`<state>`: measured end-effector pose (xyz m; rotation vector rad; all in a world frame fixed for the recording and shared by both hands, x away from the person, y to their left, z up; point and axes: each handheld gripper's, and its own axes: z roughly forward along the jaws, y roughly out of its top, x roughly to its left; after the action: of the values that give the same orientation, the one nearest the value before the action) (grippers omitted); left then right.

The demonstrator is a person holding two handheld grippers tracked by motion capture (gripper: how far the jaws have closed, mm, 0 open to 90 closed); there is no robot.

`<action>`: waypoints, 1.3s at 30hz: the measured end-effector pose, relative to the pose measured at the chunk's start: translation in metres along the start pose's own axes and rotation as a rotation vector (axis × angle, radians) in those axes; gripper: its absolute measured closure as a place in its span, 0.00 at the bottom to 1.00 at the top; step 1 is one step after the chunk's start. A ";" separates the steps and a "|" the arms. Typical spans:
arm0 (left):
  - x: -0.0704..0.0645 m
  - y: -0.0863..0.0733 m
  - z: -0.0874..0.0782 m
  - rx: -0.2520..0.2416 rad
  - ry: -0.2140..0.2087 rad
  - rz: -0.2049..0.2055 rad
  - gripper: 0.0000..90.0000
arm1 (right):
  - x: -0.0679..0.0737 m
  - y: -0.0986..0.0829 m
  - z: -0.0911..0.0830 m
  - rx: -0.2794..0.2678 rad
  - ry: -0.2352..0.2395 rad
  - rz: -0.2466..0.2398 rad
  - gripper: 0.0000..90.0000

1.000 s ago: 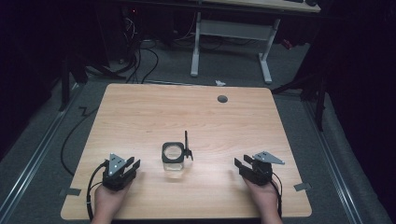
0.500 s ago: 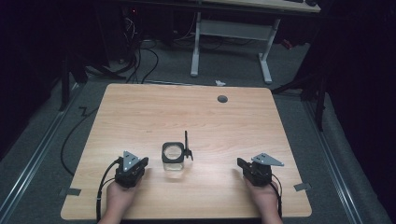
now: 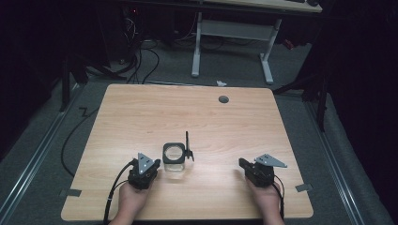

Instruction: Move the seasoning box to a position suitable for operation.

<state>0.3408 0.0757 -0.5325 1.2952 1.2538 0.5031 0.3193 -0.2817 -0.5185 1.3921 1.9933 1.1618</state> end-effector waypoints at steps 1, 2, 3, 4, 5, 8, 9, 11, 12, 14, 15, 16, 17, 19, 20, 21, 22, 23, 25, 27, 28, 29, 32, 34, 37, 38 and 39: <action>-0.001 0.000 0.000 0.002 -0.003 0.001 1.00 | 0.000 0.000 0.000 0.000 0.002 0.000 0.97; -0.002 -0.001 0.000 0.006 -0.006 0.007 1.00 | 0.000 0.000 0.000 0.001 0.002 0.001 0.97; -0.004 -0.002 -0.001 0.008 -0.010 0.009 1.00 | 0.000 0.000 0.000 0.002 0.002 0.002 0.97; -0.005 -0.002 -0.002 0.010 -0.016 0.010 1.00 | 0.000 0.000 0.001 0.003 0.002 0.004 0.97; -0.007 -0.003 -0.002 0.014 -0.014 0.017 1.00 | 0.001 0.000 0.001 0.004 0.003 0.006 0.97; -0.014 -0.005 -0.005 0.023 -0.032 0.019 1.00 | 0.001 -0.001 0.001 0.006 0.006 0.005 0.97; -0.017 -0.006 -0.006 0.026 -0.041 0.021 1.00 | 0.000 -0.001 0.002 0.006 0.007 0.006 0.97; -0.029 -0.009 -0.006 0.041 -0.074 0.020 1.00 | 0.000 -0.001 0.002 0.007 0.007 0.004 0.97; -0.035 -0.011 -0.006 0.051 -0.091 0.021 1.00 | 0.000 -0.001 0.002 0.008 0.008 0.007 0.97; -0.047 -0.016 -0.004 0.064 -0.125 0.017 1.00 | 0.000 -0.001 0.002 0.008 0.008 0.008 0.96; -0.053 -0.019 -0.003 0.071 -0.138 0.026 1.00 | 0.000 -0.001 0.002 0.007 0.008 0.008 0.96; -0.057 -0.020 -0.003 0.069 -0.146 0.033 1.00 | -0.001 -0.001 0.002 0.005 0.009 0.008 0.96; -0.059 -0.020 -0.003 0.063 -0.149 0.031 1.00 | -0.001 -0.001 0.001 0.003 0.008 0.005 0.96; -0.055 -0.017 -0.001 0.048 -0.132 0.027 1.00 | -0.002 -0.001 0.000 -0.001 0.007 0.006 0.96; -0.050 -0.014 0.000 0.041 -0.117 0.023 1.00 | -0.002 -0.001 -0.001 -0.004 0.008 0.006 0.97; -0.045 -0.011 0.002 0.034 -0.101 0.015 1.00 | -0.002 -0.001 -0.001 -0.007 0.008 0.007 0.97; -0.039 -0.008 0.004 0.022 -0.084 0.008 1.00 | -0.002 -0.001 -0.002 -0.006 0.008 0.010 0.97; -0.033 -0.005 0.008 0.012 -0.065 -0.002 1.00 | -0.002 -0.001 -0.002 -0.004 0.007 0.005 0.98; -0.023 -0.001 0.016 0.005 -0.034 -0.009 1.00 | -0.002 -0.001 -0.002 -0.006 0.008 -0.005 0.99; -0.018 0.003 0.023 0.000 -0.023 -0.012 1.00 | -0.001 -0.001 -0.002 -0.005 0.011 -0.008 1.00; -0.018 0.004 0.027 0.002 -0.022 -0.015 1.00 | 0.000 -0.001 -0.001 -0.006 0.013 -0.011 1.00; -0.018 0.005 0.031 0.000 -0.022 -0.011 1.00 | 0.001 -0.001 -0.001 -0.004 0.013 -0.010 1.00; -0.020 0.007 0.039 0.006 -0.028 -0.025 1.00 | 0.001 -0.001 -0.001 -0.006 0.015 -0.011 1.00; -0.022 0.006 0.040 0.014 -0.038 -0.030 1.00 | 0.000 -0.001 -0.001 -0.008 0.025 -0.009 1.00; -0.025 0.003 0.041 0.027 -0.049 -0.022 1.00 | -0.001 -0.001 -0.002 -0.009 0.021 -0.011 1.00; -0.026 0.002 0.040 0.025 -0.052 -0.019 1.00 | -0.002 -0.001 -0.002 -0.009 0.021 -0.008 1.00; -0.027 0.002 0.039 0.026 -0.055 -0.022 1.00 | -0.002 -0.001 -0.002 -0.007 0.021 -0.007 1.00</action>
<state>0.3674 0.0364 -0.5282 1.3072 1.2313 0.4344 0.3180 -0.2844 -0.5187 1.3741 2.0044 1.1845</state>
